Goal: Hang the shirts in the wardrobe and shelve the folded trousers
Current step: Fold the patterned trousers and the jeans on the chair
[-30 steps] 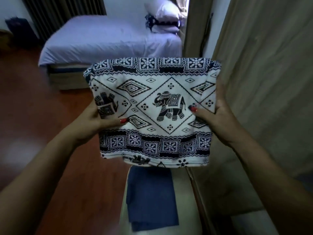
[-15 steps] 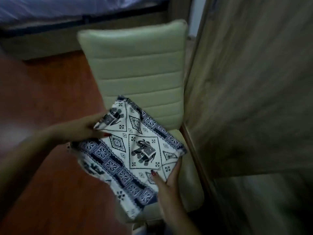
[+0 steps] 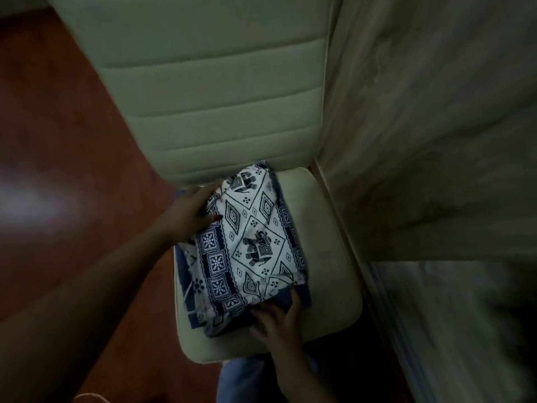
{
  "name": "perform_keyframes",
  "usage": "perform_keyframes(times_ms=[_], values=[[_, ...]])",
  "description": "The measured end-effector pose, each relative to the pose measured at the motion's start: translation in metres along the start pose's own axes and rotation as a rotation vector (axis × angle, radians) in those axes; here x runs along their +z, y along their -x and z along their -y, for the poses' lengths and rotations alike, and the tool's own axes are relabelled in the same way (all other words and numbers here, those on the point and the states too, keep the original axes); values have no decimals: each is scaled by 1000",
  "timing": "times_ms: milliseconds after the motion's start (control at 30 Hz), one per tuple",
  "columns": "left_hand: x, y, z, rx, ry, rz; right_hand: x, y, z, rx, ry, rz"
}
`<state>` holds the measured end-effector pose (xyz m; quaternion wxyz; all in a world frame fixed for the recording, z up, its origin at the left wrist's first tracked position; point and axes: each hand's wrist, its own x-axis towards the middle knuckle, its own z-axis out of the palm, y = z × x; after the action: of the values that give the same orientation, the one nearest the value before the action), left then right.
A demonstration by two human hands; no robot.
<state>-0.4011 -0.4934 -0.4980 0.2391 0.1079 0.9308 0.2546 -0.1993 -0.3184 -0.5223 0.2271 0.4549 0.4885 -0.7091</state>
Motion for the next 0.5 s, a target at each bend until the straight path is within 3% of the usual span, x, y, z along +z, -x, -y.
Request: perform_keyframes(times_ms=[167, 267, 367, 500], values=[[-19, 14, 11, -188, 172, -280, -34, -23, 23, -339, 313, -467], [-16, 26, 28, -284, 462, -357, -40, -38, 53, -469, 478, -396], [-14, 32, 30, -449, 826, -499, -39, -49, 64, -431, 566, -201], [-1, 48, 26, -535, 731, -706, -45, -48, 50, -492, 631, -190]])
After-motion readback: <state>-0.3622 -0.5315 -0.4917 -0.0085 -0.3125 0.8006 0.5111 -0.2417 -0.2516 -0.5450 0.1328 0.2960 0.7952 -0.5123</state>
